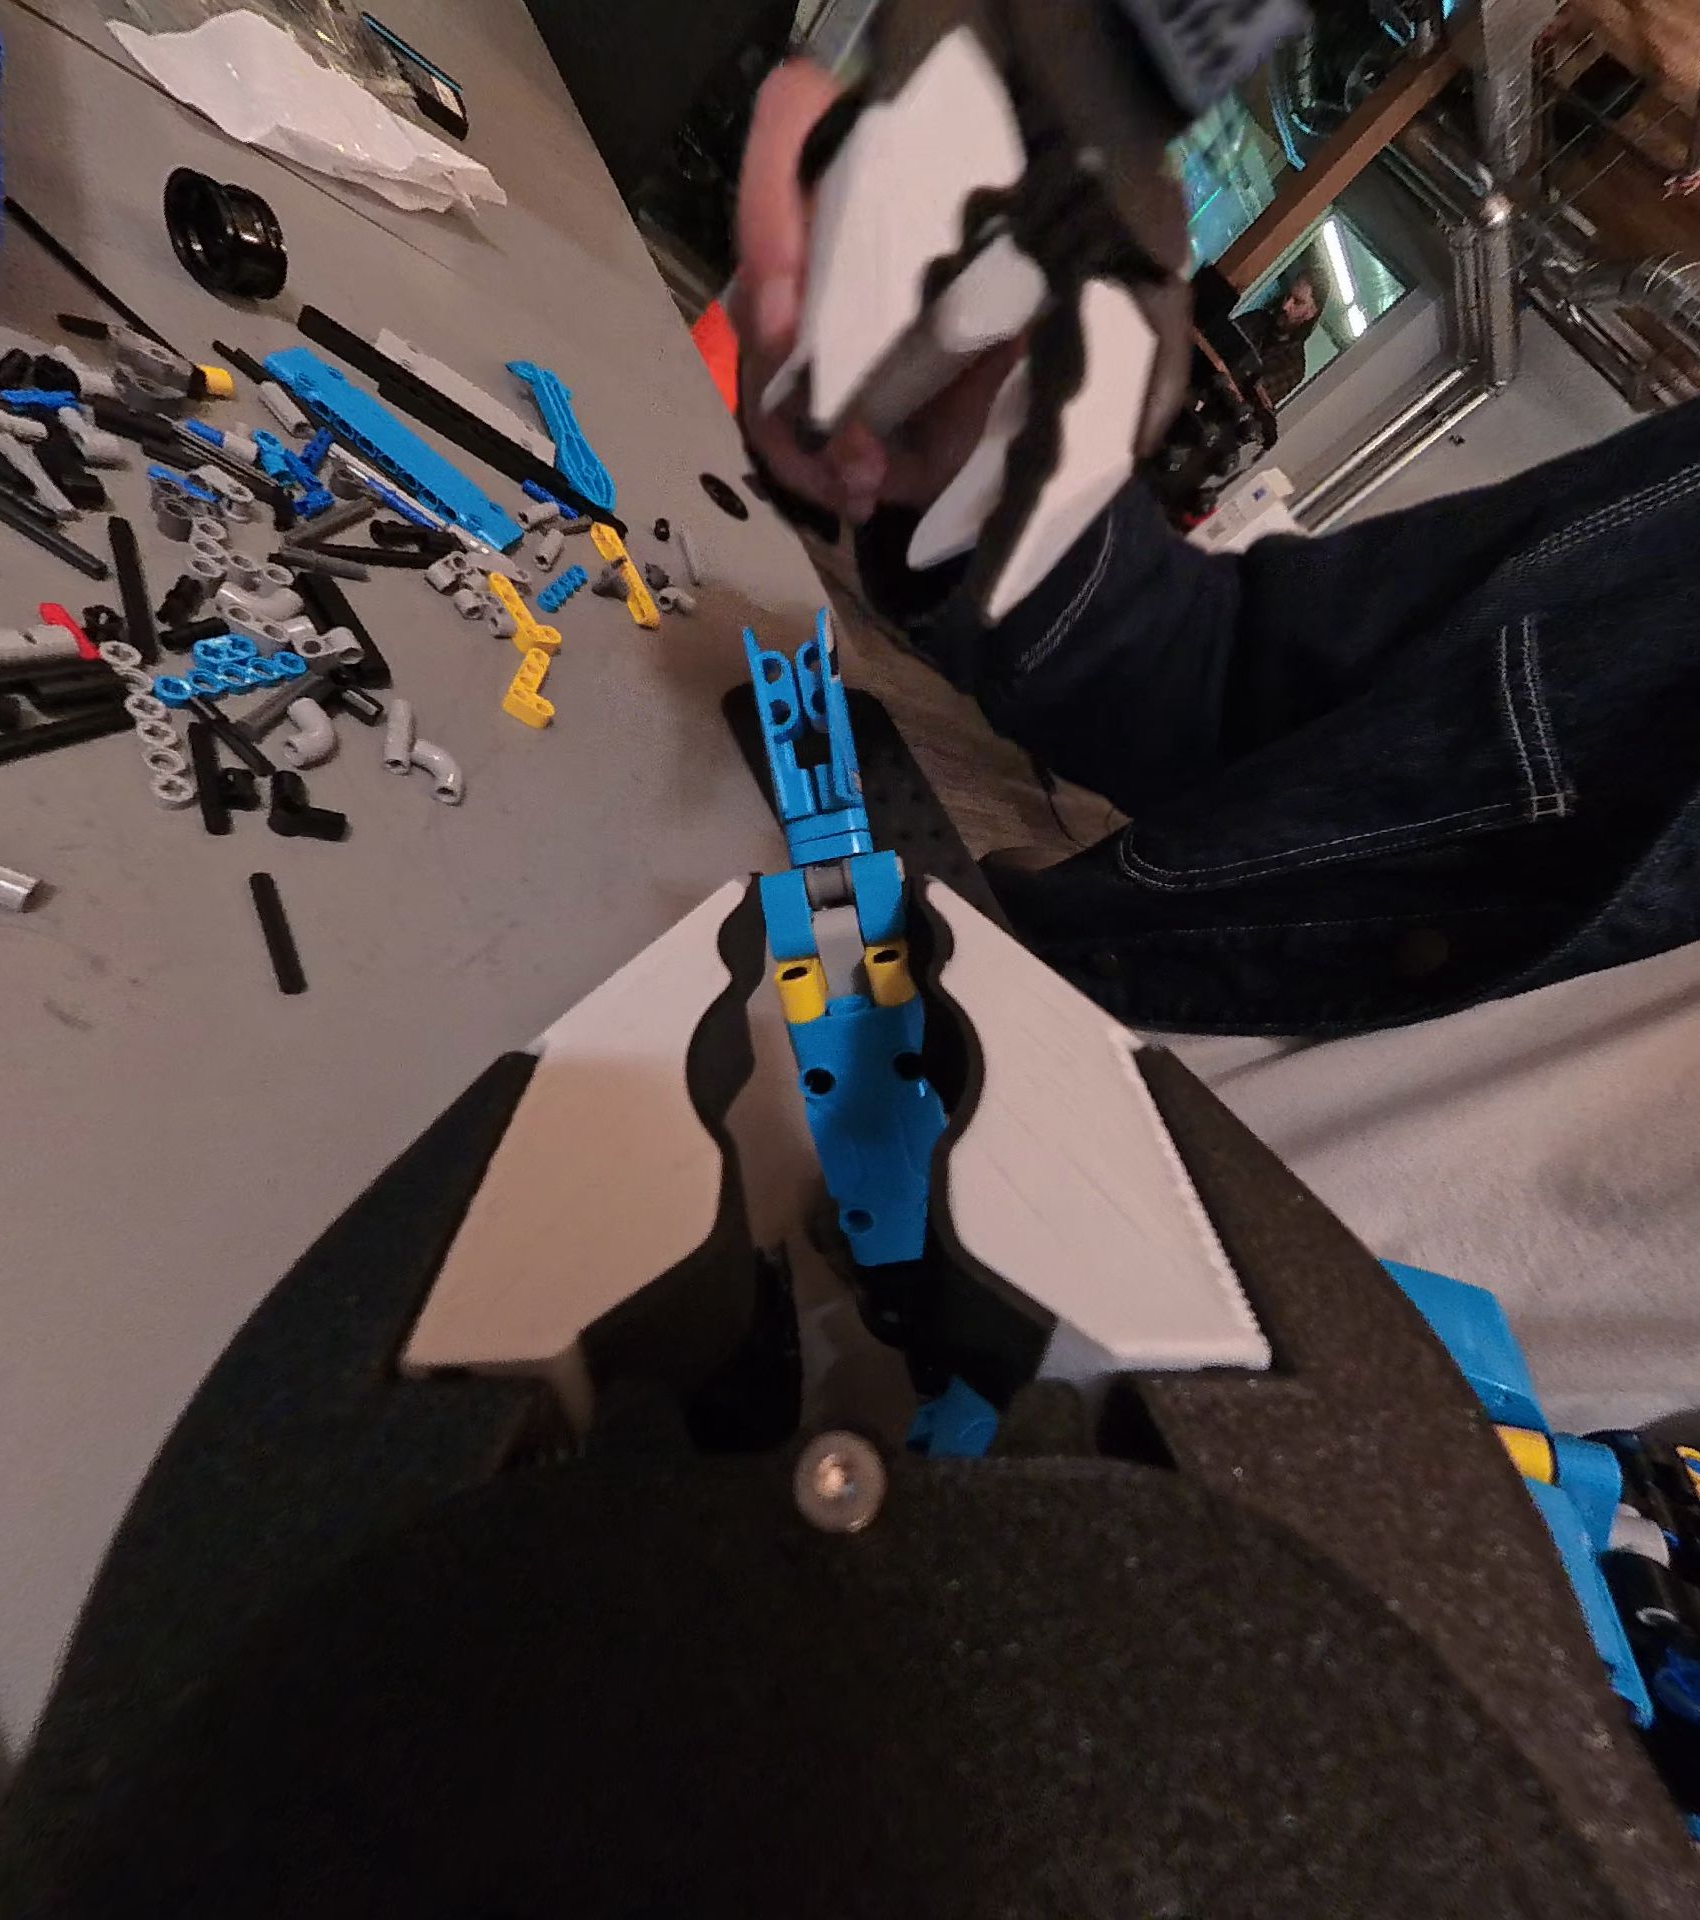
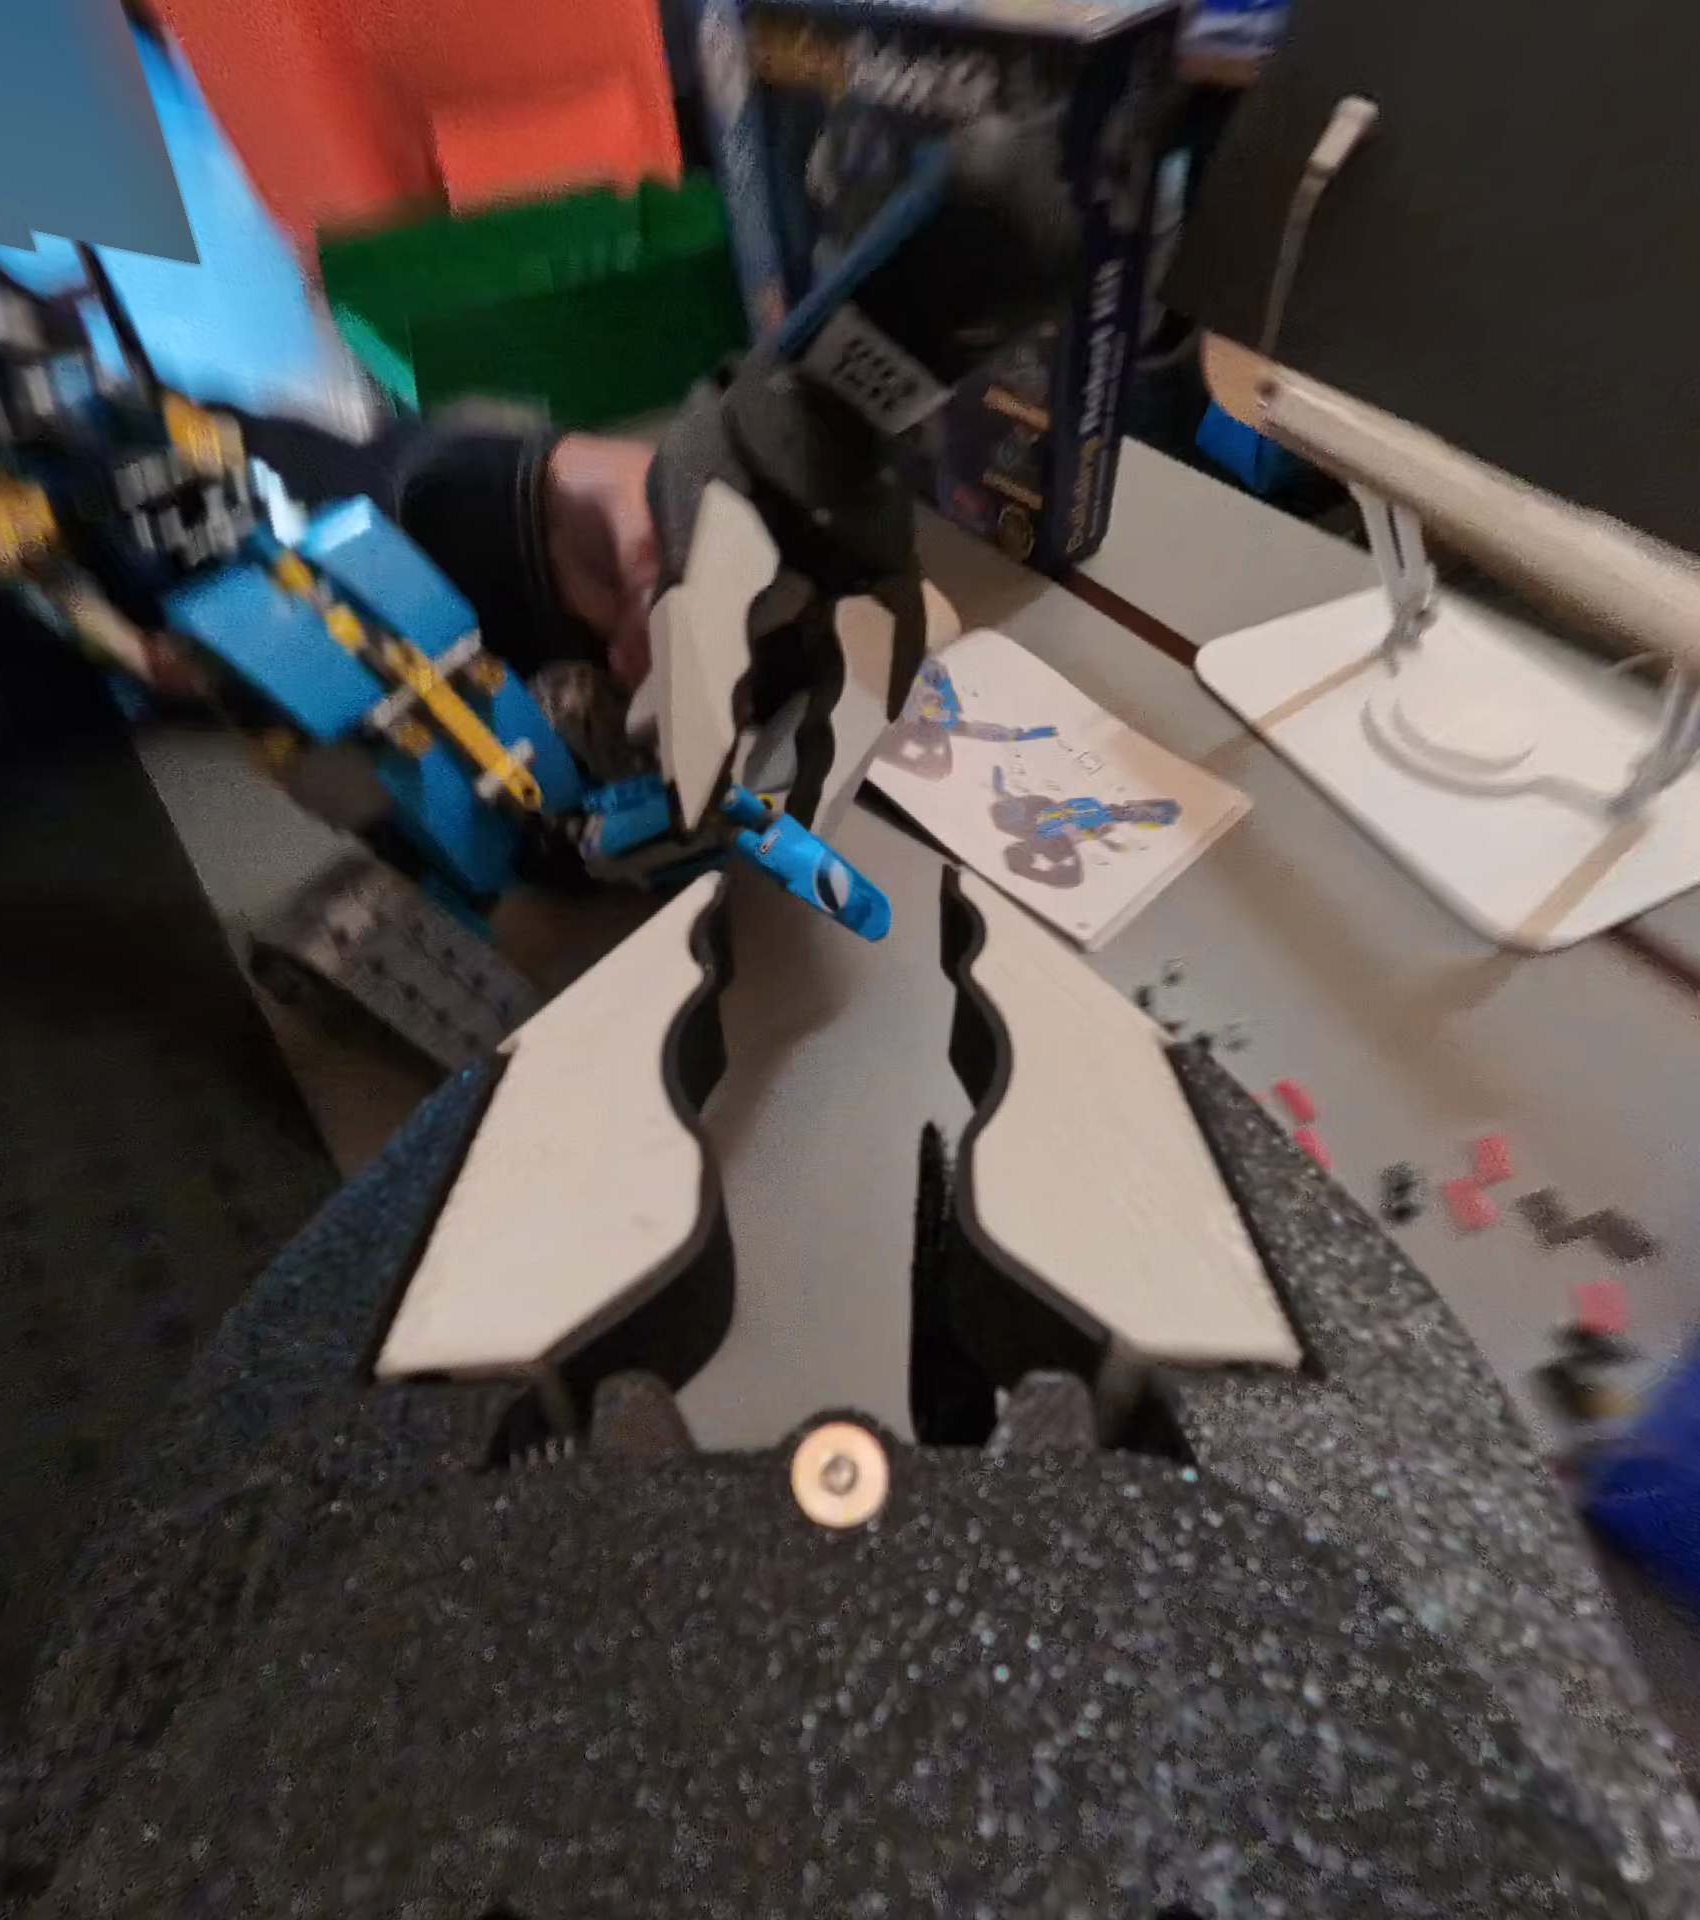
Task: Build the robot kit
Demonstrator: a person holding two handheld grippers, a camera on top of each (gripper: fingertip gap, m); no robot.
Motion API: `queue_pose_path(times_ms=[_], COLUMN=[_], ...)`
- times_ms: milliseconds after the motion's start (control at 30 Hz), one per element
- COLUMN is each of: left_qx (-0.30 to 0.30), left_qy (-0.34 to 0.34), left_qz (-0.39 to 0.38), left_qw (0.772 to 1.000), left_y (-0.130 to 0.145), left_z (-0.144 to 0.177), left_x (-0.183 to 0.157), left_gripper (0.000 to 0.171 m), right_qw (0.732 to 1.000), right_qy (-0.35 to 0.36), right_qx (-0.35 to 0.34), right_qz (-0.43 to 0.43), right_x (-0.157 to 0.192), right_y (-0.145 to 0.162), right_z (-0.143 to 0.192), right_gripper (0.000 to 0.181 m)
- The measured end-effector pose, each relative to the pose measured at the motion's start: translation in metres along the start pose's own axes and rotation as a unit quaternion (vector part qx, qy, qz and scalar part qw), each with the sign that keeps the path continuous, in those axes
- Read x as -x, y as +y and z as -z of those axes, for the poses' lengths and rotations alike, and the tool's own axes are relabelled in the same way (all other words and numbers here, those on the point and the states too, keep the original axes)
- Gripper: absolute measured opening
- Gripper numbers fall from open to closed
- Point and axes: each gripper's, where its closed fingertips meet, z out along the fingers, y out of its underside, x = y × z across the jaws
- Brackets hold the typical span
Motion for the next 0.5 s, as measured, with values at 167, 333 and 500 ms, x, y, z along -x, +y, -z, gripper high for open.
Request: queue_pose_path(times_ms=[167,333,500], left_qx=[-0.001,0.005,0.002], left_qy=[0.005,-0.006,-0.009], left_qz=[0.008,0.008,0.014], left_qw=[1.0,1.0,1.0], left_y=[0.0,-0.001,-0.003], left_z=[0.0,-0.002,-0.003], left_x=[0.0,0.001,0.001], left_gripper=[0.027,0.027,0.027], right_qw=[0.944,0.896,0.874], right_qy=[-0.002,0.002,0.01], right_qx=[0.207,0.252,0.288], right_qz=[0.256,0.366,0.391], right_x=[0.013,0.015,0.008], right_y=[0.009,0.017,0.027], right_z=[-0.021,-0.037,-0.04], right_gripper=[0.039,0.022,0.014])
